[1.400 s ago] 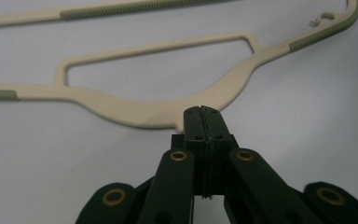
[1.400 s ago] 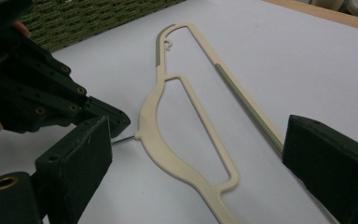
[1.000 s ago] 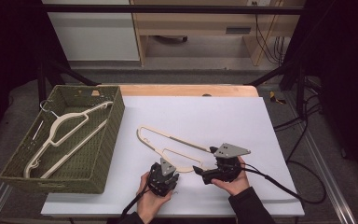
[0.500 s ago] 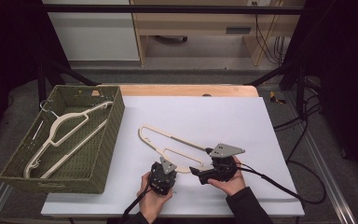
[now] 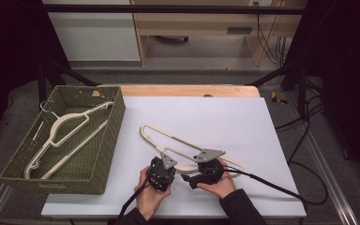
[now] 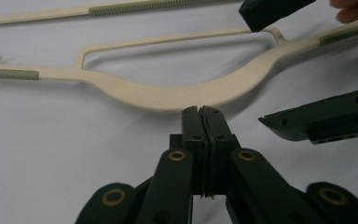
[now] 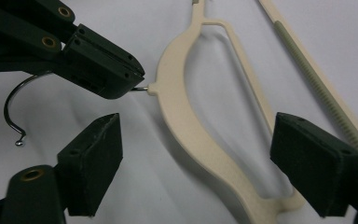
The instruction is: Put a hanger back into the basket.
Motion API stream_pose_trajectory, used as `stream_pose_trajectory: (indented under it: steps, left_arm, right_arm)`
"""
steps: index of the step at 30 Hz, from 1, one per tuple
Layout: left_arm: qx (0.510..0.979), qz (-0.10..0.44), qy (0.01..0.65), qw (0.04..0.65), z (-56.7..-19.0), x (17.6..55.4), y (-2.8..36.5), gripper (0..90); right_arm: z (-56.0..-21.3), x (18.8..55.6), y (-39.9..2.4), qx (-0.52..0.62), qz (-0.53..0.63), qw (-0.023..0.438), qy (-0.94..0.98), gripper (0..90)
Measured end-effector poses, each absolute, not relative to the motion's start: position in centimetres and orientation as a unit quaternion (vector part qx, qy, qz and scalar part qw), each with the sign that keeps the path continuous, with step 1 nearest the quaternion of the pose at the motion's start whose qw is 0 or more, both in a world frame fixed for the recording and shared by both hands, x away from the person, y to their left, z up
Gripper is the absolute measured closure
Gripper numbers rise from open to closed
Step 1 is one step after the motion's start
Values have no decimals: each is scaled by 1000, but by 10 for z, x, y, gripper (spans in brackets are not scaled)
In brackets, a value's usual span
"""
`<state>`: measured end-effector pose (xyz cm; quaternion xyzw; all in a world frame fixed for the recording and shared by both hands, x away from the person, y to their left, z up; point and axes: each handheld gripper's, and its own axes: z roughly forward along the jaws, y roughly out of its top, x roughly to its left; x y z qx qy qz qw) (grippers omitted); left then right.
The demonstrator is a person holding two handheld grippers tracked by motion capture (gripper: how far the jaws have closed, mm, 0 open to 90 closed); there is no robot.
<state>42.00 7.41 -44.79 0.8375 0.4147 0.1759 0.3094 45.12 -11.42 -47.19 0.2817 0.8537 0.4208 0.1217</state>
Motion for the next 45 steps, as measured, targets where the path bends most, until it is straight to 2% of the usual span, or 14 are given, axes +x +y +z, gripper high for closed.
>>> stream_pose_trajectory:
  steps: [7,9,12,13,15,21,23,29,32,37,41,45]
  left_arm:
    - [840,183,408,308,-440,422,74,891]
    - [841,183,407,307,-439,422,74,891]
    - [842,181,406,306,-439,423,74,891]
    - [842,181,406,306,-439,423,74,891]
    - [842,180,405,307,-440,423,74,890]
    - [847,177,383,323,-437,422,81,884]
    - [840,169,377,351,-433,422,87,868]
    - [809,169,340,448,-409,420,119,518]
    - [792,184,327,481,-396,418,141,396]
    - [770,190,318,520,-387,415,174,300]
    - [775,184,318,515,-393,415,183,249]
    - [789,175,318,496,-400,417,181,236]
  right_arm:
    - [-477,458,-103,255,411,136,865,290]
    - [-478,458,-98,248,407,142,868,348]
    - [-481,459,-94,230,392,165,875,472]
    - [-481,459,-92,223,388,175,877,542]
    - [-482,458,-91,207,386,176,882,631]
    - [-480,456,-92,179,385,188,886,666]
    - [-478,455,-93,172,389,195,884,677]
    - [-466,452,-98,164,394,208,880,709]
    - [-457,450,-103,164,395,216,878,729]
    - [-441,448,-112,166,397,225,874,762]
    - [-428,446,-120,169,400,234,870,799]
    - [-416,442,-130,171,403,251,863,838]
